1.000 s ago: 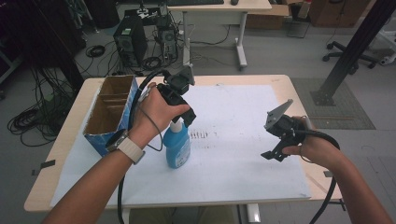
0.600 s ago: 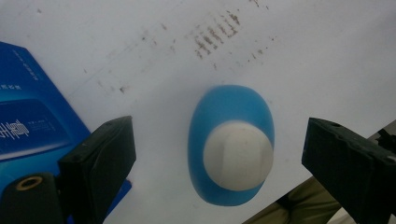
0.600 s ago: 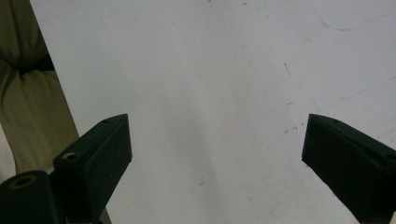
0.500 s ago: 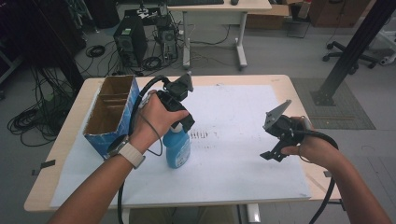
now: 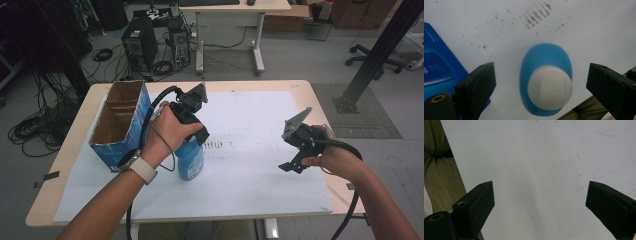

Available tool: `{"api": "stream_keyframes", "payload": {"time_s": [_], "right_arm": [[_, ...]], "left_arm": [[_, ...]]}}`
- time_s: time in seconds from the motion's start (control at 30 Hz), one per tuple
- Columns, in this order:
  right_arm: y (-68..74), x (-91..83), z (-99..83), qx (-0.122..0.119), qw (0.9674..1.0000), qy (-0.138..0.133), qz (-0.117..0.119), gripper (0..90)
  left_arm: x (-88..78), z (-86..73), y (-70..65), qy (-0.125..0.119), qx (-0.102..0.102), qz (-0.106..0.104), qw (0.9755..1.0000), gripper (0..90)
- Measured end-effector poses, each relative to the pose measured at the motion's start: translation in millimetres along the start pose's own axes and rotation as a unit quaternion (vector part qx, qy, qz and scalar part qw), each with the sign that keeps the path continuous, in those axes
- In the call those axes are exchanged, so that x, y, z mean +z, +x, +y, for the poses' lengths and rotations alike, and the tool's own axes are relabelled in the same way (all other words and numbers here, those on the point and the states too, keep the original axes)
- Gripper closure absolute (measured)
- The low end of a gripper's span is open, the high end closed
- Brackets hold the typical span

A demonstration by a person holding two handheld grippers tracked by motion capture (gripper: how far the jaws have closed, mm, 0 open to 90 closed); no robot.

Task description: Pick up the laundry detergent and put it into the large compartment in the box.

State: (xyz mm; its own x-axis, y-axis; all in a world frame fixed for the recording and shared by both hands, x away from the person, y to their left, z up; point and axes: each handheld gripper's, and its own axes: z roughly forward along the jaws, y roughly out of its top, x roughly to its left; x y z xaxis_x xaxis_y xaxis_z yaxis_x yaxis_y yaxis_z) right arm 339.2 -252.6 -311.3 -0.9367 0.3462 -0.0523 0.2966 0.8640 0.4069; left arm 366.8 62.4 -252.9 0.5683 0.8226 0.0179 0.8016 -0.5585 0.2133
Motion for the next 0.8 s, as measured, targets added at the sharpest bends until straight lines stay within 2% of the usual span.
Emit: {"api": "stream_keyframes", "payload": {"time_s": [0.8], "right_arm": [[0.9, 4.0, 0.3, 0.000, 1.0000, 0.001, 0.003, 8.5]], "left_arm": [[20.3, -6.1, -2.6, 0.012, 0.000, -0.005, 0.9999, 10.1]]}}
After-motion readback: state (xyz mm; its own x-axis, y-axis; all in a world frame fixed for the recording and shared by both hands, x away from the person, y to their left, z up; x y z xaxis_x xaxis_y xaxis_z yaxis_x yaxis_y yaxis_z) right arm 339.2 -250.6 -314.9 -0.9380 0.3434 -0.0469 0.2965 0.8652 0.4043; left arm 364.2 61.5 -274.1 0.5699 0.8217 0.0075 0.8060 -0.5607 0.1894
